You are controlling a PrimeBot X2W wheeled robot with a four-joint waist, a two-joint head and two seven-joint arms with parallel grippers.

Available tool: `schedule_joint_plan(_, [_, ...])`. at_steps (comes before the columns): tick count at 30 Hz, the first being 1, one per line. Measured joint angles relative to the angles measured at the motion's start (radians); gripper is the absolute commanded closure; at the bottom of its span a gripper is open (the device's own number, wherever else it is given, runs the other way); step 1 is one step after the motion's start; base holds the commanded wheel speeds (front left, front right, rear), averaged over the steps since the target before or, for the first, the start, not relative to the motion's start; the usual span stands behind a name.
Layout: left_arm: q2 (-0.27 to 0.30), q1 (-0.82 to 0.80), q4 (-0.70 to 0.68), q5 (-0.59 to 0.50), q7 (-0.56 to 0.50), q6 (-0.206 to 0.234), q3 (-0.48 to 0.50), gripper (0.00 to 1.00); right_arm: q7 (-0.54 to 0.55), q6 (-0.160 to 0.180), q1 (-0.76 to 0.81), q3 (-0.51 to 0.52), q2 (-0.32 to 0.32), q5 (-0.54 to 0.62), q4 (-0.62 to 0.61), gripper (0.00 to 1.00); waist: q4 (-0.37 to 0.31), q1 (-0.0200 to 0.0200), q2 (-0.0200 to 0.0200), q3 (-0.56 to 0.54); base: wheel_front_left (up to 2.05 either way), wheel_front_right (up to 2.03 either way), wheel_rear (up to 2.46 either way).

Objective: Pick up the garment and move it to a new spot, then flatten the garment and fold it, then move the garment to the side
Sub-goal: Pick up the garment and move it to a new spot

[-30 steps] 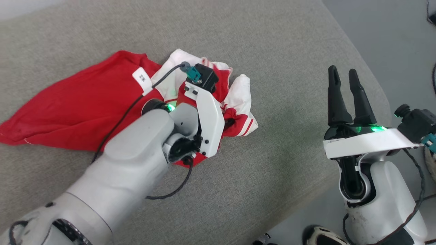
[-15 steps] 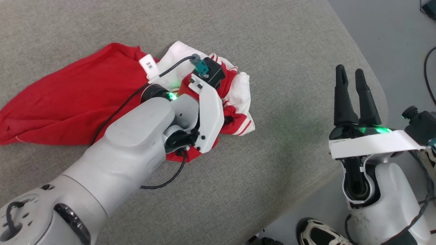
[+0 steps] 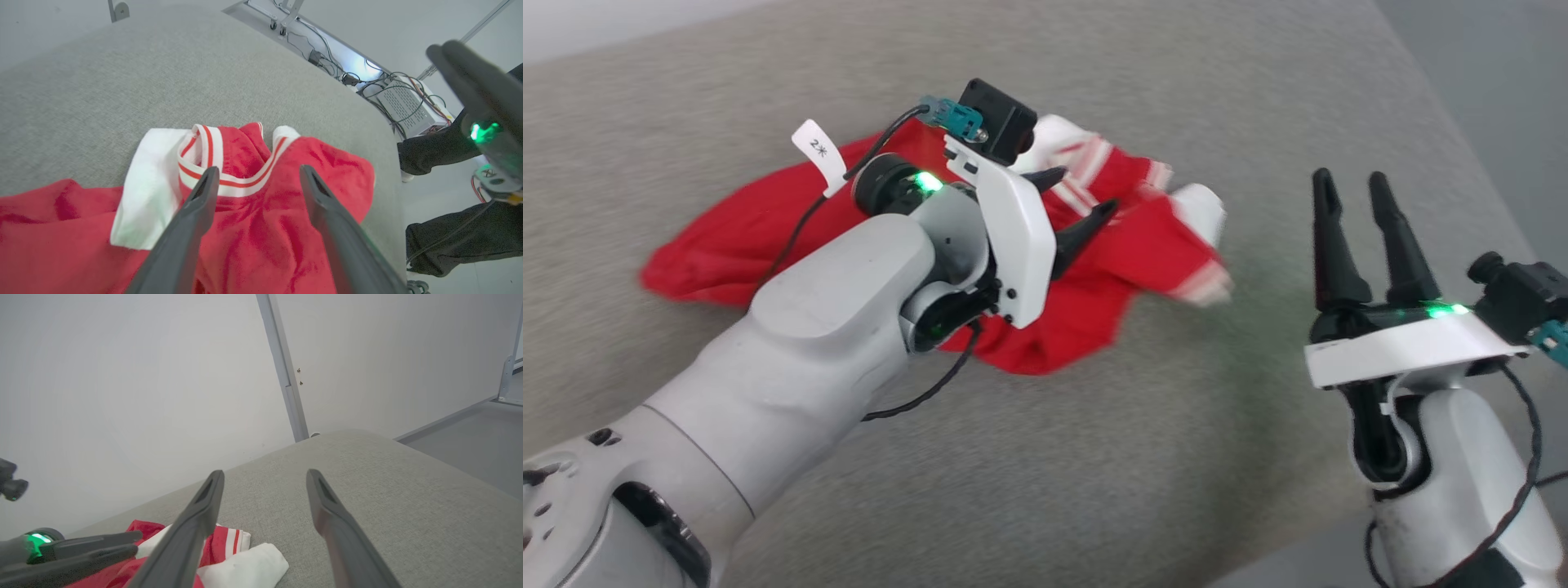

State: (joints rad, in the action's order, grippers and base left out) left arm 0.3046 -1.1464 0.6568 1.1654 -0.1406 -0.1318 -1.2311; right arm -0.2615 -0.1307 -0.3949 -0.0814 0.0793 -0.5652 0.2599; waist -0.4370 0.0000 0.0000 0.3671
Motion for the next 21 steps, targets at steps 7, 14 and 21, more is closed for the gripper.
schedule_joint_plan(7, [0.04, 0.1, -0.01, 0.058, 0.194, 0.0, 0.035, 0.0, 0.0, 0.0, 0.025, -0.002, 0.091, 0.048, 0.033, 0.0, 0.145, 0.0, 0.0, -0.059, 0.0, 0.0, 0.0])
schedule_joint_plan(14, [0.092, 0.289, 0.07, 0.145, 0.364, 0.0, 0.1, 0.0, 0.0, 0.0, 0.078, 0.011, 0.173, 0.088, 0.059, 0.0, 0.29, 0.0, 0.0, -0.121, 0.0, 0.0, 0.0])
schedule_joint_plan(21, [0.127, 0.428, 0.101, 0.157, 0.401, 0.0, 0.182, 0.0, 0.0, 0.0, 0.136, 0.04, 0.207, 0.08, 0.068, 0.0, 0.419, 0.0, 0.0, -0.181, 0.0, 0.0, 0.0])
